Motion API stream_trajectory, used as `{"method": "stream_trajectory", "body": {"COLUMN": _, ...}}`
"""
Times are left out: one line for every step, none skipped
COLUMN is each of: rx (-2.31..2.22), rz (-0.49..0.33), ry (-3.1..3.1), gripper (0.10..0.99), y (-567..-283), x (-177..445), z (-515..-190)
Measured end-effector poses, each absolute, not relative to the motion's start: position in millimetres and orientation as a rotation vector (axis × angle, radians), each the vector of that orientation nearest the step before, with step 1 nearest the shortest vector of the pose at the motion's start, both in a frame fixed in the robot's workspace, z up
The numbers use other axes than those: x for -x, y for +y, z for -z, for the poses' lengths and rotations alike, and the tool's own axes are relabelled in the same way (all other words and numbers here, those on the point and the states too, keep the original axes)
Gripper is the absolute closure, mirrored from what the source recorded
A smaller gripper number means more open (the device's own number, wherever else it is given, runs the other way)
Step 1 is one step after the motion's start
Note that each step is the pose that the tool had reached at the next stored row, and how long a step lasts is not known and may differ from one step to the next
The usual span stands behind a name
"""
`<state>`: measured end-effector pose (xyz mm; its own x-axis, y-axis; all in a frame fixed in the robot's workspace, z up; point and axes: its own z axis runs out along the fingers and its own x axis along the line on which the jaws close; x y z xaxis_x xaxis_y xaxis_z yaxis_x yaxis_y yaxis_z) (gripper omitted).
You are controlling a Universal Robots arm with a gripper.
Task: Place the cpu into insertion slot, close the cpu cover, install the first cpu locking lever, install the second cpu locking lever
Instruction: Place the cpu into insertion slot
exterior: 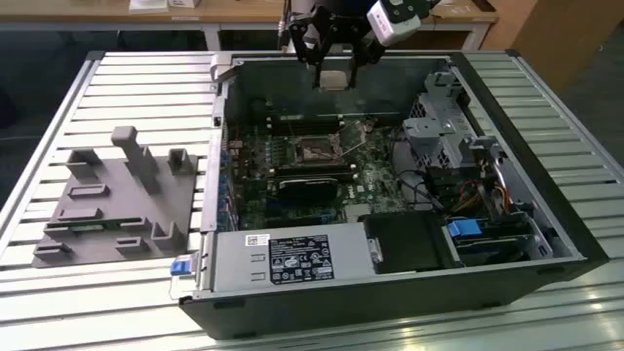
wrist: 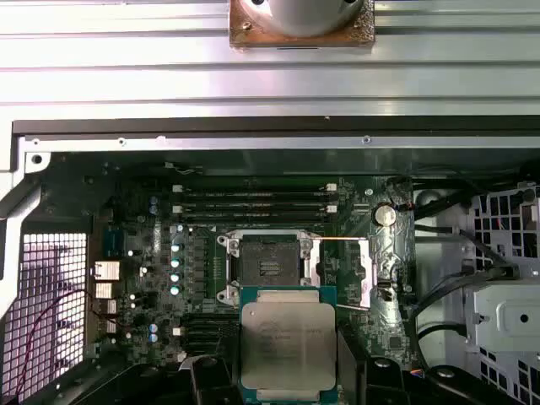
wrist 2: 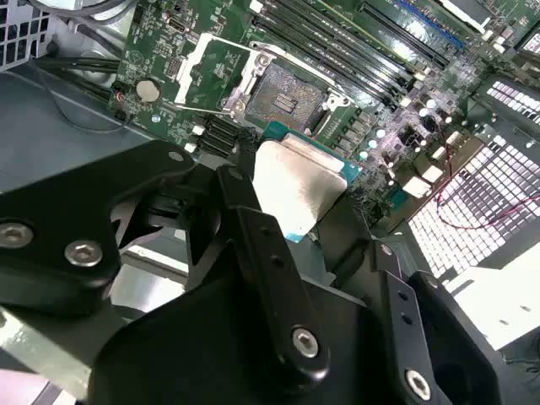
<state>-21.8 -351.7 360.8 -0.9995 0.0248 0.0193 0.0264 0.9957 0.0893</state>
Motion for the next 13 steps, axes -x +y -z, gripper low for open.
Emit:
{"method": "stream_trajectory", "body": {"rx": 0.040, "rz": 0.140, "ry": -3.120, "gripper": 0.545, "y": -351.7, "x": 21.8, "z": -360.8}}
{"method": "stream_trajectory", "body": {"rx": 0.040, "rz": 0.140, "ry": -3.120, "gripper": 0.545, "y": -351.6, "x": 21.8, "z": -360.8}}
{"method": "stream_trajectory", "body": {"rx": 0.040, "rz": 0.140, "ry": -3.120, "gripper": 0.545, "y": -351.6, "x": 21.8, "z": -360.8}}
{"method": "stream_trajectory", "body": {"rx": 0.040, "rz": 0.140, "ry": -3.120, "gripper": 0.545, "y": -351.6, "x": 21.7, "z": -360.8}}
{"method": "stream_trajectory", "body": {"rx": 0.040, "rz": 0.140, "ry": -3.120, "gripper": 0.545, "y": -351.6, "x": 21.8, "z": -360.8}}
{"method": "stream_trajectory", "body": {"rx": 0.040, "rz": 0.140, "ry": -3.120, "gripper": 0.545, "y": -351.7, "x": 21.8, "z": -360.8}}
{"method": "stream_trajectory", "body": {"rx": 0.040, "rz": 0.140, "ry": -3.120, "gripper": 0.545, "y": -351.6, "x": 21.8, "z": -360.8}}
{"method": "stream_trajectory", "body": {"rx": 0.040, "rz": 0.140, "ry": -3.120, "gripper": 0.545, "y": -351.6, "x": 21.7, "z": -360.8}}
{"method": "stream_trajectory", "body": {"rx": 0.040, "rz": 0.140, "ry": -3.120, "gripper": 0.545, "y": -351.6, "x": 21.8, "z": -360.8}}
{"method": "stream_trajectory", "body": {"rx": 0.040, "rz": 0.140, "ry": -3.120, "gripper": 0.545, "y": -351.6, "x": 21.8, "z": -360.8}}
{"method": "stream_trajectory", "body": {"rx": 0.040, "rz": 0.140, "ry": -3.120, "gripper": 0.545, "y": -351.6, "x": 21.7, "z": -360.8}}
{"method": "stream_trajectory", "body": {"rx": 0.040, "rz": 0.140, "ry": -3.120, "gripper": 0.545, "y": -351.6, "x": 21.7, "z": -360.8}}
{"method": "stream_trajectory", "body": {"rx": 0.040, "rz": 0.140, "ry": -3.120, "gripper": 0.545, "y": -351.6, "x": 21.7, "z": -360.7}}
